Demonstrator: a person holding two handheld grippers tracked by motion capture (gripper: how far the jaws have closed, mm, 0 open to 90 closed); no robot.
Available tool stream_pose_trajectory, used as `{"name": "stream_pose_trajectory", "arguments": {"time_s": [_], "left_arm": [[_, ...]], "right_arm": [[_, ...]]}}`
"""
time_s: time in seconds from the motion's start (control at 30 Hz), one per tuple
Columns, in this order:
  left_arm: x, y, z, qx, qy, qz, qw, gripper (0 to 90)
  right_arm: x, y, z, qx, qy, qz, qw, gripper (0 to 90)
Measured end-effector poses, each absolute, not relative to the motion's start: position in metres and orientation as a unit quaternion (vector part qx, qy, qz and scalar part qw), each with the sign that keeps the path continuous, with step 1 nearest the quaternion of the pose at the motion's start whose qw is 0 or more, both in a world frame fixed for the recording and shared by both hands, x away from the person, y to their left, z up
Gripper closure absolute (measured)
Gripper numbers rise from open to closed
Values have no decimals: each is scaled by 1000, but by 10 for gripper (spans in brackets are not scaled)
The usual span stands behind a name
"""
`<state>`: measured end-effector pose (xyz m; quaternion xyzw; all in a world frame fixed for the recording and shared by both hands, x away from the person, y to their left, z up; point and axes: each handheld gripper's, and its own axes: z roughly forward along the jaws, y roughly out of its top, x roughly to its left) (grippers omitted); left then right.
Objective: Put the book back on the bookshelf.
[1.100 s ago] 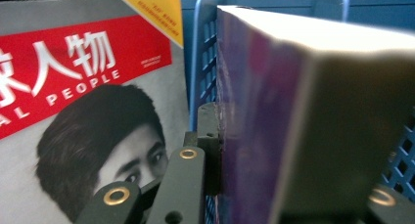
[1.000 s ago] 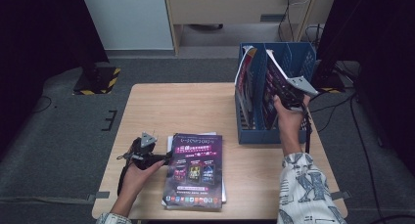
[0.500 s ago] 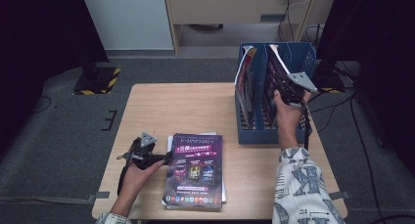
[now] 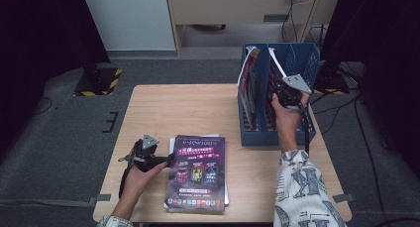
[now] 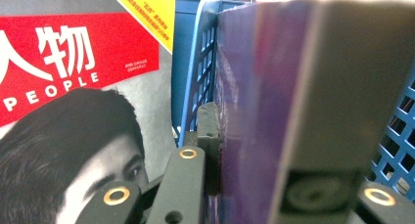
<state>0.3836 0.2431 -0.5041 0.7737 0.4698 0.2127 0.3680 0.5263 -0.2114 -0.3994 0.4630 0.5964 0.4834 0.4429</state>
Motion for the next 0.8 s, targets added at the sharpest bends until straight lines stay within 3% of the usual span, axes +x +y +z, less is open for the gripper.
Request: {"name": "stream_pose_trajectory", "arguments": {"time_s": [0.43,0.7,0.8], "left_arm": [[383,242,-504,775,469,212,366,74],[383,243,-504,774,470,213,367,74],[383,243,-504,774,470,213,367,74]], "right_arm": [[522,-204,-402,457,610,484,429,816],[521,-203,-402,456,619,489,413,718],[520,-201,-402,457,621,492,405,623]]}}
